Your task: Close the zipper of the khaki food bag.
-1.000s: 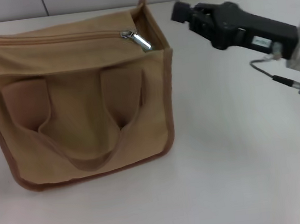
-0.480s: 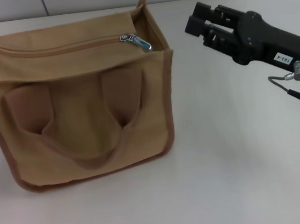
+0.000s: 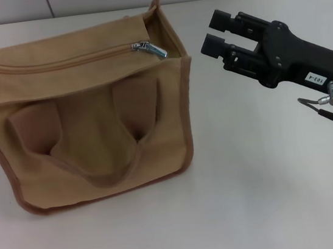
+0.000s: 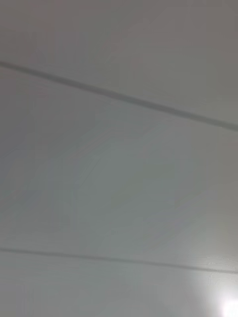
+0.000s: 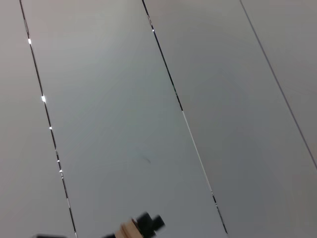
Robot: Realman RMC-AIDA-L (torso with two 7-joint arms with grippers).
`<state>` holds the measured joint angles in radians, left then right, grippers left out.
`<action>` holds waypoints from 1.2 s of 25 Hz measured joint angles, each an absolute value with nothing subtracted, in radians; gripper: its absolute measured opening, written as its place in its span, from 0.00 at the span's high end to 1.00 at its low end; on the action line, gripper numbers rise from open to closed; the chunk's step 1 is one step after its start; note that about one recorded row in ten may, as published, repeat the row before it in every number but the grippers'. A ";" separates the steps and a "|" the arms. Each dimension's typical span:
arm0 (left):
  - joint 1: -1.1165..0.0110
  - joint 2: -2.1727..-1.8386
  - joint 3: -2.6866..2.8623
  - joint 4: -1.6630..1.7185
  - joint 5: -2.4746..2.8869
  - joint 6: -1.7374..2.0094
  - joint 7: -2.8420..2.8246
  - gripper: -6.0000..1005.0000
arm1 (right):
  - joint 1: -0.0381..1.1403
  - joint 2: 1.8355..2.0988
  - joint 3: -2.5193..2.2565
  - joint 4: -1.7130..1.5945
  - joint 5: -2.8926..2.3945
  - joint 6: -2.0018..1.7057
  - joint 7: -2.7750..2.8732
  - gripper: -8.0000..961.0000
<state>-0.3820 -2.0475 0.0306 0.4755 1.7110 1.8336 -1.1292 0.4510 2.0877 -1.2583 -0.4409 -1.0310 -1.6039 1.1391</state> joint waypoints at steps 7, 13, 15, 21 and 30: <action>-0.333 -2.005 0.033 0.479 1.446 1.992 -1.313 0.36 | 0.486 2.089 -1.260 -0.379 -1.031 -1.608 1.126 0.31; -0.294 -1.998 0.193 0.515 1.446 2.009 -1.327 0.32 | 0.496 2.089 -1.267 -0.349 -1.036 -1.637 1.043 0.30; -0.270 -1.993 0.271 0.552 1.451 2.009 -1.319 0.31 | 0.496 2.089 -1.285 -0.341 -1.038 -1.670 0.978 0.30; -0.122 -1.986 0.530 0.735 1.441 2.014 -1.258 0.31 | 0.488 2.089 -1.363 -0.336 -1.039 -1.708 0.836 0.29; -0.055 -1.991 0.811 0.763 1.627 2.006 -0.997 0.32 | 0.492 2.085 -1.526 -0.336 -1.039 -1.673 0.737 0.28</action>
<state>-0.0551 -1.9913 0.8108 0.7629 1.6267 2.0061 -0.9967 0.4922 2.0854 -1.5258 -0.3356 -1.0386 -1.6731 0.7366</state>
